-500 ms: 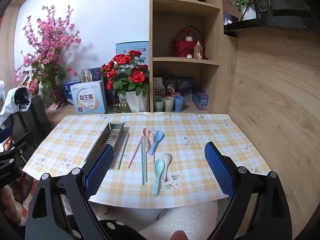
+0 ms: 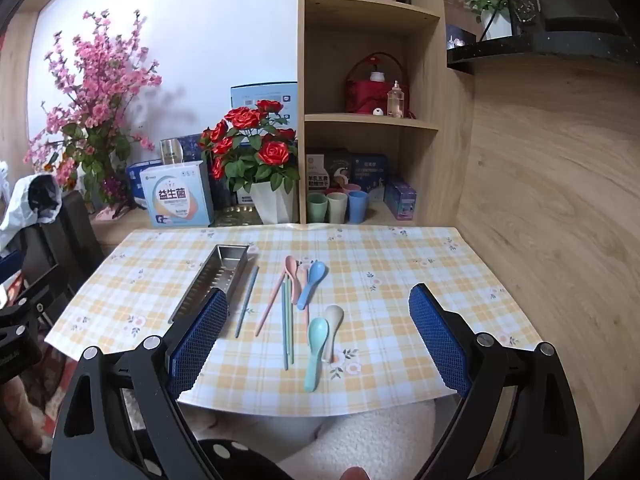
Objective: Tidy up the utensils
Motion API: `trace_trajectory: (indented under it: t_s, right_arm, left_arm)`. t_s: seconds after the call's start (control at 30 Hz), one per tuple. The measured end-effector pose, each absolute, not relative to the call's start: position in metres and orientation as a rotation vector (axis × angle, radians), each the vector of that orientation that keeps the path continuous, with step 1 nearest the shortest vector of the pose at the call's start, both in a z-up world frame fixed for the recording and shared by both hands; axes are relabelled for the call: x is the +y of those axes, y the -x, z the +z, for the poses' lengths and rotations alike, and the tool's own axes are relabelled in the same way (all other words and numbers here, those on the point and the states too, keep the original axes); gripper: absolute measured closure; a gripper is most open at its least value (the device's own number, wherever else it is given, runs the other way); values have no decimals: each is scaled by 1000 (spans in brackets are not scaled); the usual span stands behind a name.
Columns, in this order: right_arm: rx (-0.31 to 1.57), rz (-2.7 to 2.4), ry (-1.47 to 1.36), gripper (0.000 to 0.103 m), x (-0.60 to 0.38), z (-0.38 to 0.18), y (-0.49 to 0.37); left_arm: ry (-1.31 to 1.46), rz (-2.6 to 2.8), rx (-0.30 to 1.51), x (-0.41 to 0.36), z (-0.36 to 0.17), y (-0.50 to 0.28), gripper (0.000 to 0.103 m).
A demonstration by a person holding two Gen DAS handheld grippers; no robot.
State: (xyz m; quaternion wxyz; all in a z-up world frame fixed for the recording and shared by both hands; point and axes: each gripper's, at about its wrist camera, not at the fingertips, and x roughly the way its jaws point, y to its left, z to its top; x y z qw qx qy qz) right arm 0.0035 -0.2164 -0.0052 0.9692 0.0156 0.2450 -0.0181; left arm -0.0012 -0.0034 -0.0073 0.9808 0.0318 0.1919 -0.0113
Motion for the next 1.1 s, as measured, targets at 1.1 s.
trace_trajectory:
  t_s: [1.1]
  right_arm:
    - [496, -43, -39, 14, -219, -9, -2]
  left_arm:
    - [-67, -22, 387, 1, -3, 4, 6]
